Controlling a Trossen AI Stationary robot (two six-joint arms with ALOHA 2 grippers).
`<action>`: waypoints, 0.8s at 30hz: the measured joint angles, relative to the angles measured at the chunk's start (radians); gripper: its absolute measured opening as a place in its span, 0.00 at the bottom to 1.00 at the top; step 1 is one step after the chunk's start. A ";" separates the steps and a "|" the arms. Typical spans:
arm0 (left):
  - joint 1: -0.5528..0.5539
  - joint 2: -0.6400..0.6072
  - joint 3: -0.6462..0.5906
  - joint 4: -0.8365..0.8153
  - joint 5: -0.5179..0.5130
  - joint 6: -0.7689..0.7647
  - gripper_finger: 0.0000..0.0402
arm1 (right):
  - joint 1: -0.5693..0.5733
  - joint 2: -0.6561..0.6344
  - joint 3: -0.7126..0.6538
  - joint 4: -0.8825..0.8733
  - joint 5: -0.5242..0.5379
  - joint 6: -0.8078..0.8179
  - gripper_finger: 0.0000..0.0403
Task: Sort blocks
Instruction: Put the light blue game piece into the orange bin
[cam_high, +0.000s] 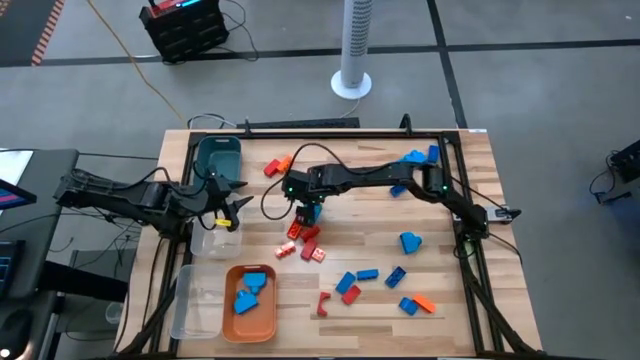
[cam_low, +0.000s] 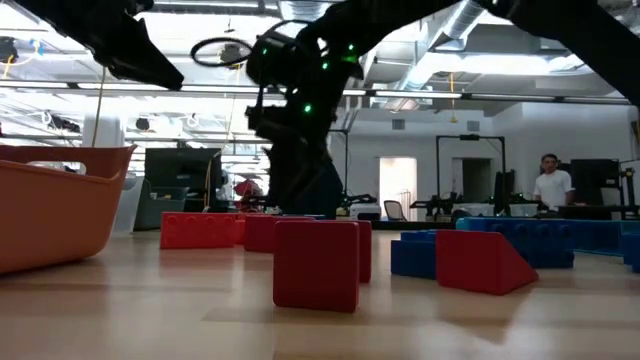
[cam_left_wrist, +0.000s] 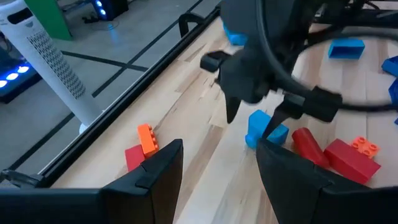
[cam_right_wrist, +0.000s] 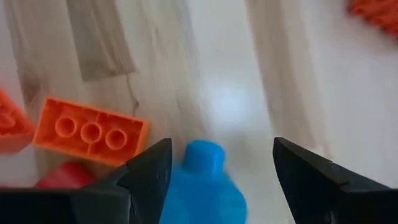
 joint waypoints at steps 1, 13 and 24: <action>0.000 0.000 0.000 -0.004 0.000 -0.003 0.49 | -0.004 0.004 0.003 0.007 0.000 -0.002 0.71; 0.000 -0.001 0.000 -0.014 0.003 -0.006 0.49 | -0.023 0.068 -0.001 -0.066 -0.046 0.004 0.71; 0.000 -0.001 0.000 -0.018 0.009 -0.008 0.49 | -0.010 0.062 0.001 -0.263 0.020 -0.062 0.71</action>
